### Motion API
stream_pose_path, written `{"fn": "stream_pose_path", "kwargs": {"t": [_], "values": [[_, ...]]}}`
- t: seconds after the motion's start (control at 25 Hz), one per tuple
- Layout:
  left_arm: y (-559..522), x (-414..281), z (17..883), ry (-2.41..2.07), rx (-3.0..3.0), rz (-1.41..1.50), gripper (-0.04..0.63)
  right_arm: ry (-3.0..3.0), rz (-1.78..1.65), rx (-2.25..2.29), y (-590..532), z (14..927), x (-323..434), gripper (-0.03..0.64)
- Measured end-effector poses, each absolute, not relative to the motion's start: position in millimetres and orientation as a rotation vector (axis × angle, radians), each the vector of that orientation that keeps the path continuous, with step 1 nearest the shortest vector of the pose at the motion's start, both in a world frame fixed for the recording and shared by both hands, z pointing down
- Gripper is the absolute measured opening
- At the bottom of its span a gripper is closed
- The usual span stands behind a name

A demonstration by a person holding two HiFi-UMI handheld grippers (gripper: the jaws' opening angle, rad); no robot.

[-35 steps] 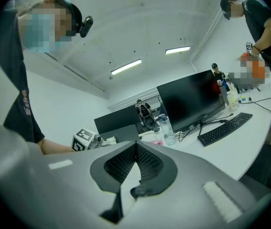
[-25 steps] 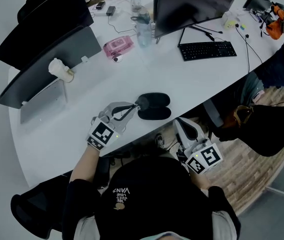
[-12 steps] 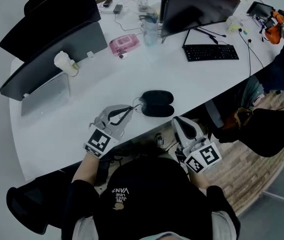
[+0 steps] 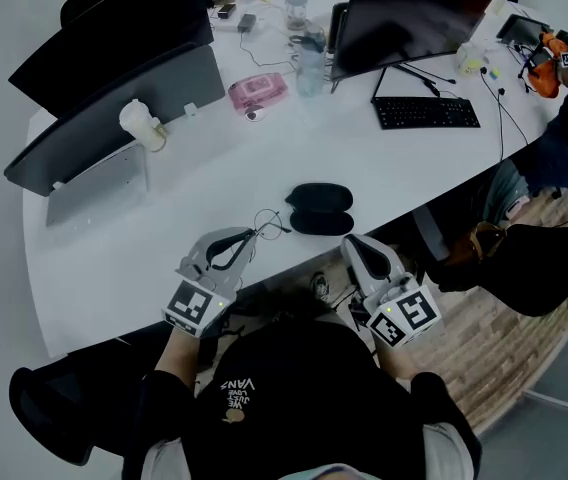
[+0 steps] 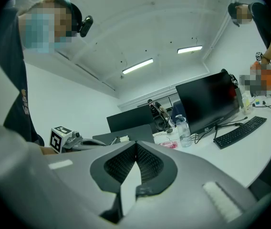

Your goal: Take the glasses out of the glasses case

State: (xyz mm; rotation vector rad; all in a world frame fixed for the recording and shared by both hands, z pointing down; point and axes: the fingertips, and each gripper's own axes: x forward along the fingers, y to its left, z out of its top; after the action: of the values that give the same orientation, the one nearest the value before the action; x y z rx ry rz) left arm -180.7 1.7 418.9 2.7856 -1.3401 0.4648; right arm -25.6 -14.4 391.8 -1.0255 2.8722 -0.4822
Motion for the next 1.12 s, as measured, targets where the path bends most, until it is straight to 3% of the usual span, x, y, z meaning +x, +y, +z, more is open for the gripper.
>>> {"fn": "stream_pose_path", "kwargs": {"t": [1.12], "values": [[50, -219, 418, -1.443, 2.659, 0.325, 0.009, 2.904, -0.412, -1.107, 19, 394, -45, 0.0]]}}
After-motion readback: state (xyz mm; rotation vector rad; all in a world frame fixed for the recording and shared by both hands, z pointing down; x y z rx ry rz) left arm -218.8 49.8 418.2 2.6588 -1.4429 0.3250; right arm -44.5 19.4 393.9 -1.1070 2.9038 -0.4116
